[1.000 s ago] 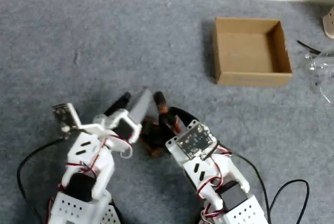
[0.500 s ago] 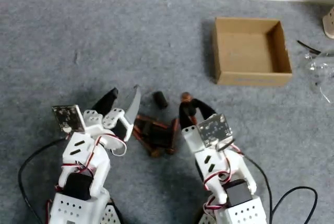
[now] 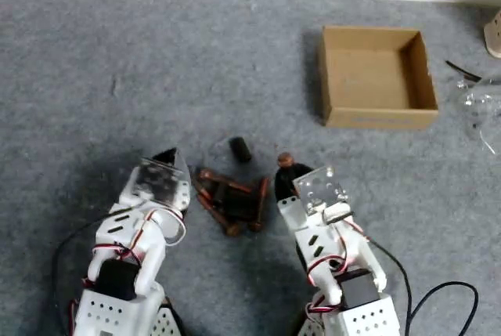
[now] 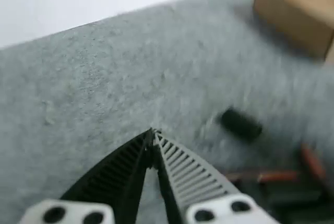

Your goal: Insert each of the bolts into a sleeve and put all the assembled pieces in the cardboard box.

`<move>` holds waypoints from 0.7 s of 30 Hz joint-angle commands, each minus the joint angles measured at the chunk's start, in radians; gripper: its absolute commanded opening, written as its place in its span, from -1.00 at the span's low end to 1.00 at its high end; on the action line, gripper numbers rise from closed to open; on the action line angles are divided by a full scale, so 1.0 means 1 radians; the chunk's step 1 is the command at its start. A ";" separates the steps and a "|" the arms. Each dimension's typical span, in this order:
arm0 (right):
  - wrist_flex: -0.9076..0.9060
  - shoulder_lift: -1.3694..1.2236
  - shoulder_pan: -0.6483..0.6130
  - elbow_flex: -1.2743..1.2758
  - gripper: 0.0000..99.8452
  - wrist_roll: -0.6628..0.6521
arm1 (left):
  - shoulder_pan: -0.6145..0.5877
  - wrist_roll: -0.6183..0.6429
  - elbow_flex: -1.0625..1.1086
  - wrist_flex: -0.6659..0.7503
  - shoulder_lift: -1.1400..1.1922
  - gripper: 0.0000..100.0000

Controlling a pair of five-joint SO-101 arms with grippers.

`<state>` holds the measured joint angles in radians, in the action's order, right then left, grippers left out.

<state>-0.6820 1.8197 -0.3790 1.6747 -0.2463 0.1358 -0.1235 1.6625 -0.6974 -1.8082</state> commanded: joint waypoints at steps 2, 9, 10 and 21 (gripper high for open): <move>-0.004 0.019 0.073 0.096 -0.99 0.015 | -0.033 -0.072 -0.038 -0.021 -0.010 -0.99; -0.007 0.019 0.091 0.104 -0.99 0.015 | -0.085 -0.046 -0.041 -0.058 -0.007 -0.99; -0.007 0.019 0.091 0.104 -0.99 0.015 | -0.087 -0.046 -0.039 -0.057 -0.007 -0.99; -0.108 0.019 0.113 0.094 -0.99 0.071 | -0.124 -0.031 -0.038 -0.057 -0.007 -0.99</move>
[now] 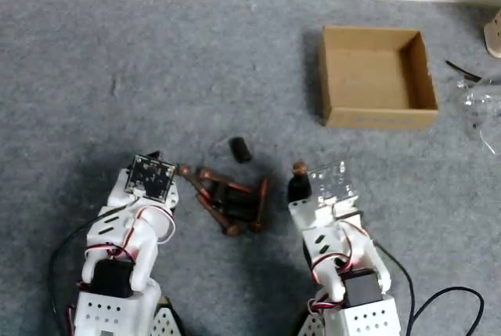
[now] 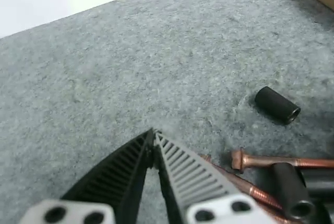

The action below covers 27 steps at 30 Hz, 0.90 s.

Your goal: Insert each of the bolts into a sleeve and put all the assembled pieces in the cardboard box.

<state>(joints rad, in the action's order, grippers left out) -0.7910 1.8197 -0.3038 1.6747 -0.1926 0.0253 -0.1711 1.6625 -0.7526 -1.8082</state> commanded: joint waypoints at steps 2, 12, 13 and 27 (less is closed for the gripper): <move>-0.001 0.019 0.061 0.082 -0.99 0.021 | -0.015 0.026 -0.041 -0.002 -0.007 -0.99; -0.027 0.018 0.077 0.005 -0.99 0.020 | -0.025 0.026 -0.044 -0.002 -0.005 -0.99; -0.027 0.018 0.077 -0.005 -0.99 0.021 | -0.025 0.026 -0.044 -0.002 -0.005 -0.99; -0.033 0.013 0.116 -0.101 -0.99 -0.008 | -0.025 0.029 -0.047 -0.002 -0.004 -0.99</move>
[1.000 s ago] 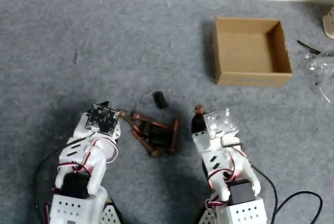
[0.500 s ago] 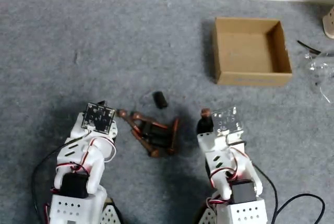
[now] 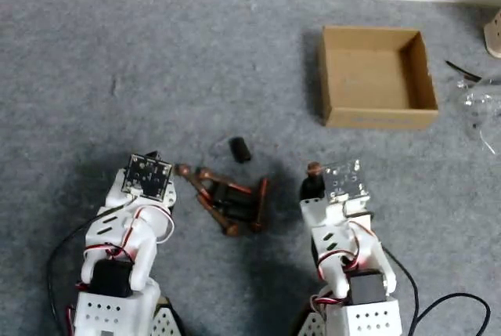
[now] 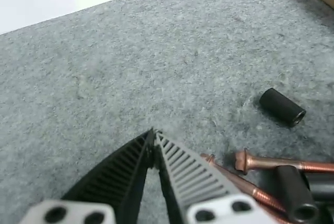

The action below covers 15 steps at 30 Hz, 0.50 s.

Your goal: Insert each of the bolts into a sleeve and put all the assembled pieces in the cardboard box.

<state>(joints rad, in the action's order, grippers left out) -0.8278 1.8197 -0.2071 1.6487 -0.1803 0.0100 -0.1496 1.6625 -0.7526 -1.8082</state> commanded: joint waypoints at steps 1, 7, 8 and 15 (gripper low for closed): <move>0.004 -0.001 0.019 -0.077 -0.99 -0.020 | -0.010 0.008 -0.047 -0.002 -0.004 -0.99; 0.056 -0.286 0.018 -0.228 -0.99 -0.017 | -0.010 0.008 -0.054 -0.003 -0.004 -0.99; 0.074 -0.335 0.018 -0.259 -0.99 -0.015 | -0.012 0.008 -0.054 -0.005 -0.004 -0.99; 0.174 -0.602 0.019 -0.466 -0.99 -0.017 | -0.012 0.008 -0.053 -0.014 -0.004 -0.99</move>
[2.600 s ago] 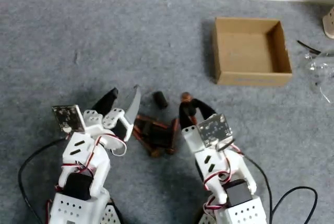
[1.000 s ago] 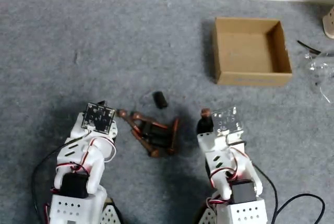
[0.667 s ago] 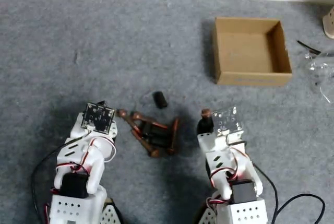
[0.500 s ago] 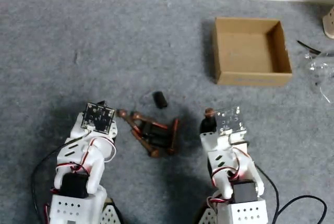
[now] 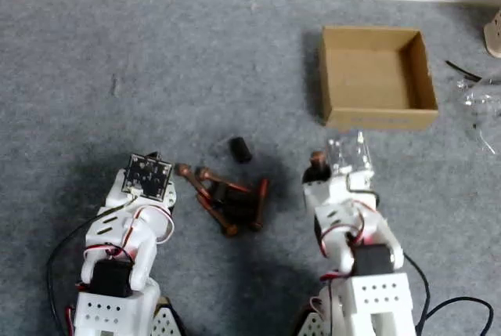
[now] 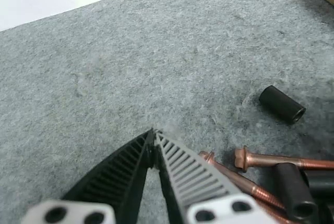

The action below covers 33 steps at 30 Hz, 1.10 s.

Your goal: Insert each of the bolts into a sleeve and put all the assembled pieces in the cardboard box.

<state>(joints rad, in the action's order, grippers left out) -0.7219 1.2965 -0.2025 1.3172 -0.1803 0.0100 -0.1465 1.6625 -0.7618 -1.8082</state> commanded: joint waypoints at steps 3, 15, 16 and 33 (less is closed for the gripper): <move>0.073 -0.202 0.016 -0.255 -0.99 -0.017 | -0.012 0.002 -0.048 -0.002 -0.005 -0.99; 0.070 -0.874 0.182 -0.889 -0.99 -0.017 | -0.012 0.002 -0.048 -0.002 -0.005 -0.99; 0.068 -0.929 0.189 -0.938 -0.99 -0.017 | -0.012 0.000 -0.048 -0.002 -0.005 -0.99; -0.193 -1.813 0.220 -1.845 -0.99 0.109 | -0.012 0.000 -0.039 -0.002 -0.007 -0.99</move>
<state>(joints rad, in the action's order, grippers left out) -0.8723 -0.4572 -0.0015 -0.3429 -0.0990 0.0100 -0.1481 1.6625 -0.7633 -1.8082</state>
